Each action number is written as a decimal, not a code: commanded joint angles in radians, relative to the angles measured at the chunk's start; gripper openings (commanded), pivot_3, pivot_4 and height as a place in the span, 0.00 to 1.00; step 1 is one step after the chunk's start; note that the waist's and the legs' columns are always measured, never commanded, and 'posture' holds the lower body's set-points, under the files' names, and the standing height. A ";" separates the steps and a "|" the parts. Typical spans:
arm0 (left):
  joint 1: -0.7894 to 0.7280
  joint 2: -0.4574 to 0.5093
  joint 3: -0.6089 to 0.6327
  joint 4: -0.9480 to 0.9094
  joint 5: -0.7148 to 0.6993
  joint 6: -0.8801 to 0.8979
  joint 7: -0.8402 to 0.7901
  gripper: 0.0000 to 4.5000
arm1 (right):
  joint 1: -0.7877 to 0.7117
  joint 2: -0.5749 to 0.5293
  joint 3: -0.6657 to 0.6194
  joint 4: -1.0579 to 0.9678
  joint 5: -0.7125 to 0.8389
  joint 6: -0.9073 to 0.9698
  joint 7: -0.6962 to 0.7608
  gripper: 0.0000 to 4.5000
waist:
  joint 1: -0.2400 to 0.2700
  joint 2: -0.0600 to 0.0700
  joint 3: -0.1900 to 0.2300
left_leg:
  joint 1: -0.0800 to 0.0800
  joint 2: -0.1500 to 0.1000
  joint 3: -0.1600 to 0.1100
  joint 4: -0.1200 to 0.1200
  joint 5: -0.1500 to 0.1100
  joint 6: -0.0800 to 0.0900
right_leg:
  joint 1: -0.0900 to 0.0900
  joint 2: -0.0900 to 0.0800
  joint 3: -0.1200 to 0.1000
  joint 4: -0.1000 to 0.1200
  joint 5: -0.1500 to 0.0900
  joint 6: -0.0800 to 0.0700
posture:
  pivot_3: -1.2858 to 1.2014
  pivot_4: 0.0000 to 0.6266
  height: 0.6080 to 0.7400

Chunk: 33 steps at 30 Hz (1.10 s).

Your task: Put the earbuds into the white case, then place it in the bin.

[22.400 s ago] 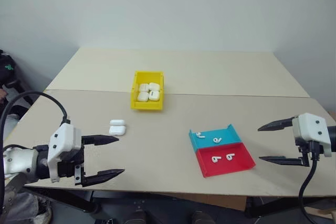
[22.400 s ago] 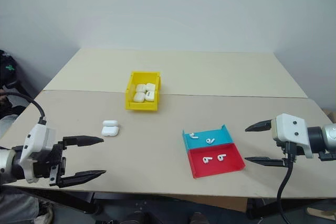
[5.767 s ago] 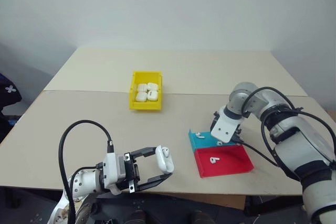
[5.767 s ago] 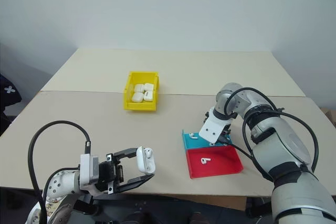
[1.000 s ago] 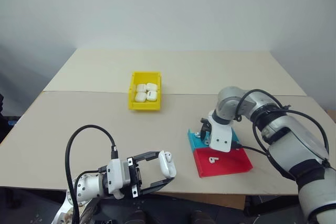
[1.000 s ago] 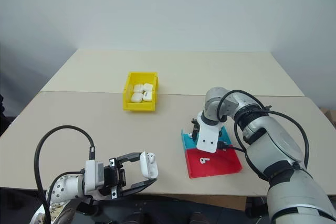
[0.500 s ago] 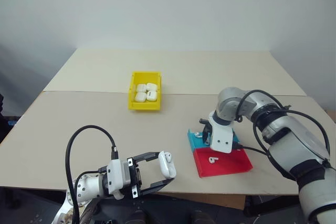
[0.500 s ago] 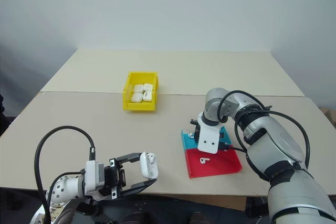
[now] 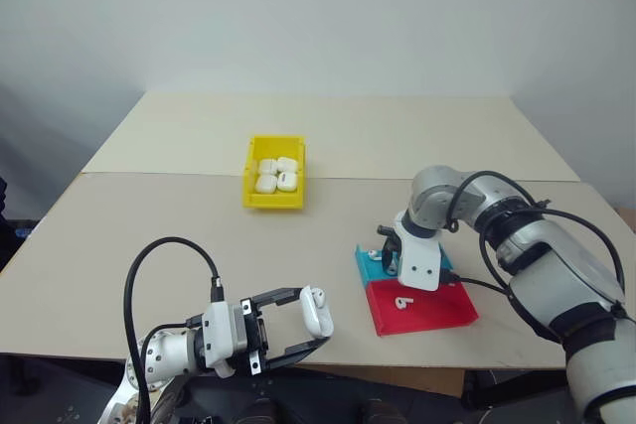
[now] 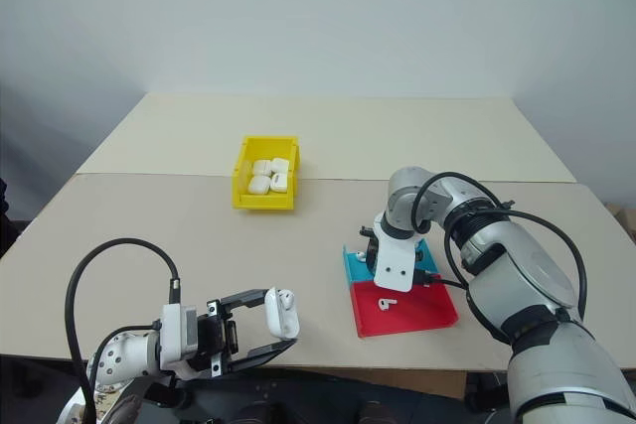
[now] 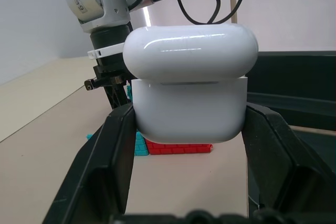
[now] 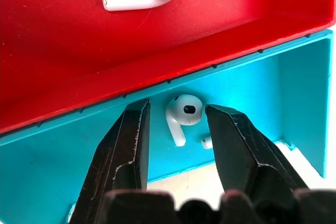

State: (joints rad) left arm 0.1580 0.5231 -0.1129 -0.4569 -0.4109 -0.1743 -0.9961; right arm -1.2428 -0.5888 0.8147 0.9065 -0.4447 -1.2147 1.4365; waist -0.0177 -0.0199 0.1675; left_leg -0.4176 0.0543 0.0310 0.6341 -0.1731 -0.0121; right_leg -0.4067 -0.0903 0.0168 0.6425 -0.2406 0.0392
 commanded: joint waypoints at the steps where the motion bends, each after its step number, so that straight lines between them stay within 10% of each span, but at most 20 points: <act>1: -0.003 -0.001 -0.001 -0.019 0.001 -0.030 0.000 0.61 | 0.000 -0.013 -0.005 -0.013 0.010 -0.005 -0.010 0.33 | 0.000 0.000 0.000 | 0.000 0.000 0.000 0.000 0.000 0.000 | 0.000 0.000 0.000 0.000 0.000 0.000 | 0.52 0.24 1.00; 25: -0.011 -0.003 0.000 -0.015 0.000 -0.031 -0.005 0.61 | 0.004 -0.026 -0.016 -0.037 0.026 0.022 -0.019 0.15 | 0.000 0.000 0.000 | 0.000 0.000 0.000 0.000 0.000 0.000 | 0.000 0.000 0.000 0.000 -0.002 -0.003 | 0.52 0.24 1.00; 33: -0.130 -0.047 0.026 0.010 -0.048 0.006 0.035 0.61 | 0.038 -0.136 -0.203 -0.230 0.383 0.345 0.096 0.15 | 0.007 0.000 0.000 | 0.000 0.000 0.000 0.000 0.000 0.000 | 0.001 0.000 0.000 0.000 0.000 0.000 | 0.52 0.24 1.00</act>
State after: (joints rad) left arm 0.0523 0.4842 -0.1061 -0.4325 -0.4300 -0.1693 -0.9815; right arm -1.2125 -0.6917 0.6842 0.7485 -0.1646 -0.9762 1.5040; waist -0.0105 -0.0199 0.1676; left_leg -0.4171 0.0543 0.0309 0.6342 -0.1731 -0.0121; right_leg -0.4053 -0.0905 0.0166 0.6424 -0.2404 0.0396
